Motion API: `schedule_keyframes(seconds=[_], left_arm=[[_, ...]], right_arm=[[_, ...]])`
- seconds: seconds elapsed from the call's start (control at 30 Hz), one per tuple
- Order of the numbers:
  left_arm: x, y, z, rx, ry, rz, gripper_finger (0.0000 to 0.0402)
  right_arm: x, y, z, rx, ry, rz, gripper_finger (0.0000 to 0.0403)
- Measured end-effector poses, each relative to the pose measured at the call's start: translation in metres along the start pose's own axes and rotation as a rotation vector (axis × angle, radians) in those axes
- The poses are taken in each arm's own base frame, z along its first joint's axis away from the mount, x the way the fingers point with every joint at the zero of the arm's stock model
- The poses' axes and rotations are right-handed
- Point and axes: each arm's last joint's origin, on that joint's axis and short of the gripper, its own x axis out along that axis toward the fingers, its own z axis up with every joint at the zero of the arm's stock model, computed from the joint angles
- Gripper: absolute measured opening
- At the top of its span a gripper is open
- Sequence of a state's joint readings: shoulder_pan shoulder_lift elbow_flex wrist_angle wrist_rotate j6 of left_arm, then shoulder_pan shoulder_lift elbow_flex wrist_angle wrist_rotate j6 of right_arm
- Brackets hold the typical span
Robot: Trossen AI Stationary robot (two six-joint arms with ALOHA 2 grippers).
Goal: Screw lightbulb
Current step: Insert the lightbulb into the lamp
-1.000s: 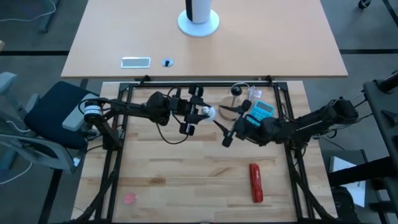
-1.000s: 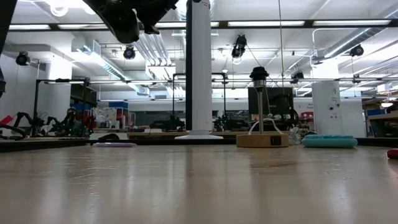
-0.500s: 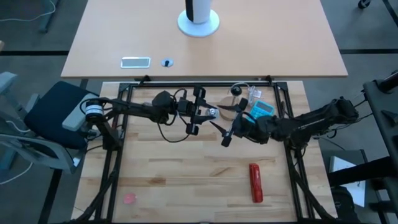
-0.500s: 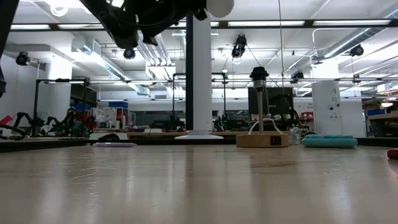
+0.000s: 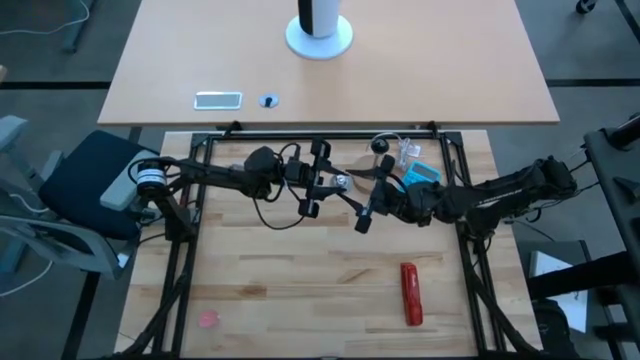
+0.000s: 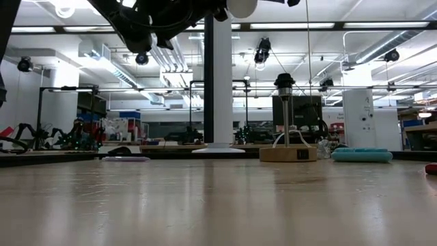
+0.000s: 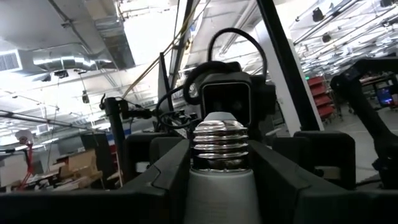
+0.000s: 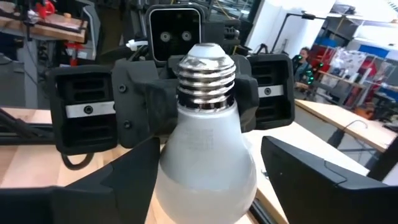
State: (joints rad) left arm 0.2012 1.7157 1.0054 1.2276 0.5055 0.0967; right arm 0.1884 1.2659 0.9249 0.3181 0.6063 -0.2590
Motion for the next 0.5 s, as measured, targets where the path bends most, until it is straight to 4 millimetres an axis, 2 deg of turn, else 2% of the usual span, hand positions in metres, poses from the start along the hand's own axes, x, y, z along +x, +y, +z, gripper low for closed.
schedule_keyframes(seconds=[0.2,0.5], left_arm=[[0.0010,-0.0023,-0.0008,-0.011,0.013,-0.013,0.0148],[0.0009,-0.0022,-0.0009,-0.017,0.017,-0.016,0.0139]], right_arm=[[0.0017,-0.0014,-0.0008,-0.001,-0.006,0.034,0.0211],[0.0022,-0.0028,-0.0009,0.000,-0.005,0.026,0.0152]])
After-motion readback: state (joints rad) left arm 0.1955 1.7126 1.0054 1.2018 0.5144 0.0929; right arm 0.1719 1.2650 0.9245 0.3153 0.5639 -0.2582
